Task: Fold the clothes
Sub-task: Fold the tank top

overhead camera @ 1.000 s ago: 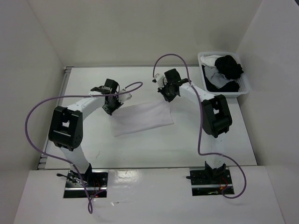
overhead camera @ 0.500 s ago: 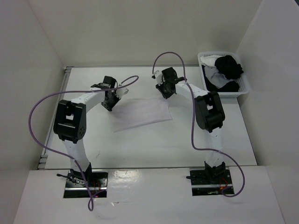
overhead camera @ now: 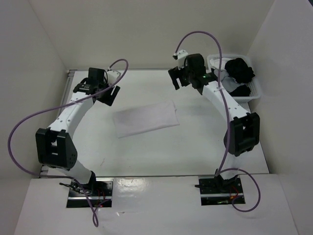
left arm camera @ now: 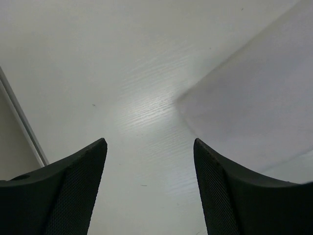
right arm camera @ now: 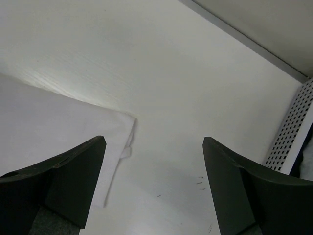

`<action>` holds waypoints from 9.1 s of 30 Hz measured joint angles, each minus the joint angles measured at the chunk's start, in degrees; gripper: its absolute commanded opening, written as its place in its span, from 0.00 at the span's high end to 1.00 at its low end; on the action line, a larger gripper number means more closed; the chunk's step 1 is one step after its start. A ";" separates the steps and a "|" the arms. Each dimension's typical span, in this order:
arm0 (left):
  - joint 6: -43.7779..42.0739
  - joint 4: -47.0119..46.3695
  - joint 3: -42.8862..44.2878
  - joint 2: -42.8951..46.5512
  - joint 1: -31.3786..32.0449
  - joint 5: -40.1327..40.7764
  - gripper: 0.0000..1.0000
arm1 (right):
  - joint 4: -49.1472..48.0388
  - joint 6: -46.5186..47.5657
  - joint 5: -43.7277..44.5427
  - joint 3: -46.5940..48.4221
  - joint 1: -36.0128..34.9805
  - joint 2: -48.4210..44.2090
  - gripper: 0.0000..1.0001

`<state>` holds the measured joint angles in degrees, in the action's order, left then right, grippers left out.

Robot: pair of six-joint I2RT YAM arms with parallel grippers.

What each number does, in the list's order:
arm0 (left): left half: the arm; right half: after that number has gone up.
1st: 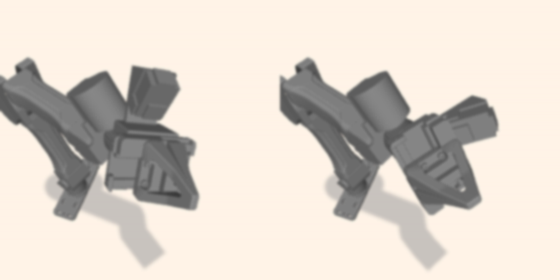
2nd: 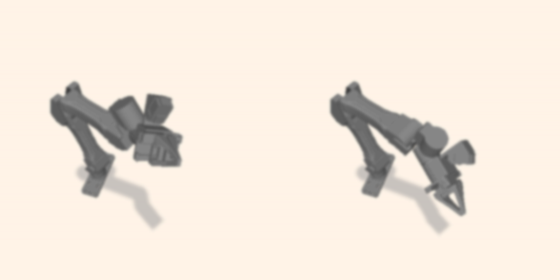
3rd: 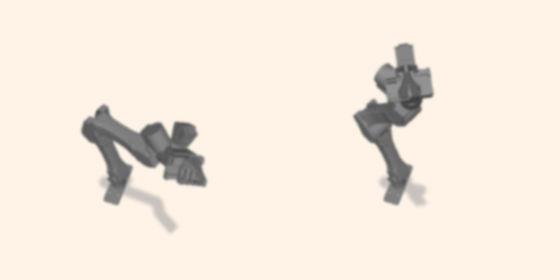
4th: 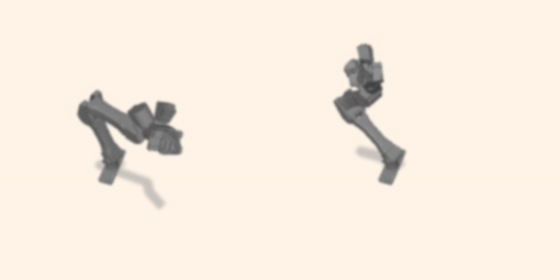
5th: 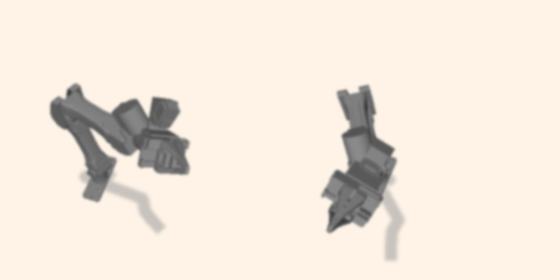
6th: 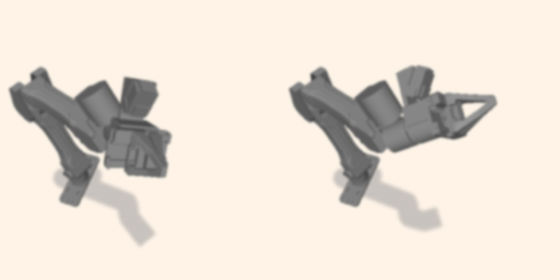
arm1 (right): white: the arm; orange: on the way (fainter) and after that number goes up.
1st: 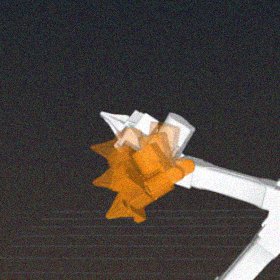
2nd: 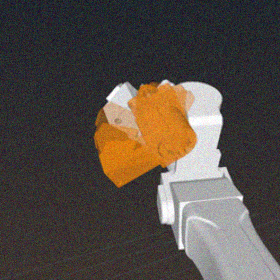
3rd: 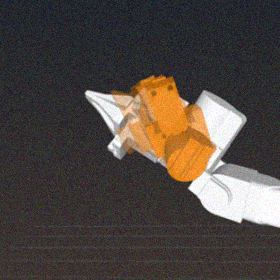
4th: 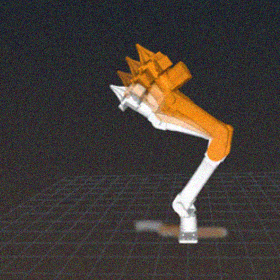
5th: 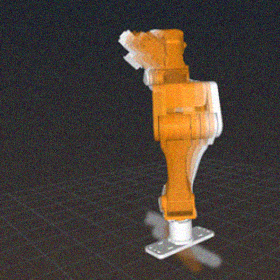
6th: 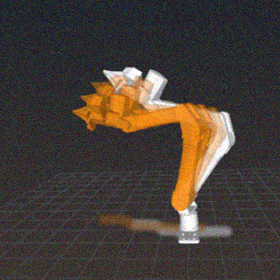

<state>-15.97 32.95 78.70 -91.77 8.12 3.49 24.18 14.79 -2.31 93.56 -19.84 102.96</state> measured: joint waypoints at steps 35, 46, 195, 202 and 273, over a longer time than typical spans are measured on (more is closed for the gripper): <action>8.02 0.22 -7.69 -6.51 2.29 -11.52 0.31 | 9.75 -1.90 -13.70 -10.40 2.16 6.29 0.22; 8.37 -0.02 -7.56 -11.85 1.25 -15.32 0.96 | 10.86 -0.81 -20.13 -7.19 4.07 14.01 0.22; -1.86 19.37 31.17 -51.54 -3.93 -65.57 1.00 | 25.86 0.72 -10.47 17.40 6.29 28.33 1.00; -1.81 19.47 30.10 -51.23 -3.50 -65.77 1.00 | 28.15 0.24 -7.17 17.51 2.84 24.28 1.00; -1.62 16.04 18.84 -44.22 -2.23 -63.54 1.00 | 42.21 -7.96 3.85 38.03 -26.95 30.60 0.99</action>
<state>-17.58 48.99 97.54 -135.98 5.89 -60.05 66.39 6.83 1.54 131.59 -46.78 133.56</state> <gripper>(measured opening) 0.000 0.056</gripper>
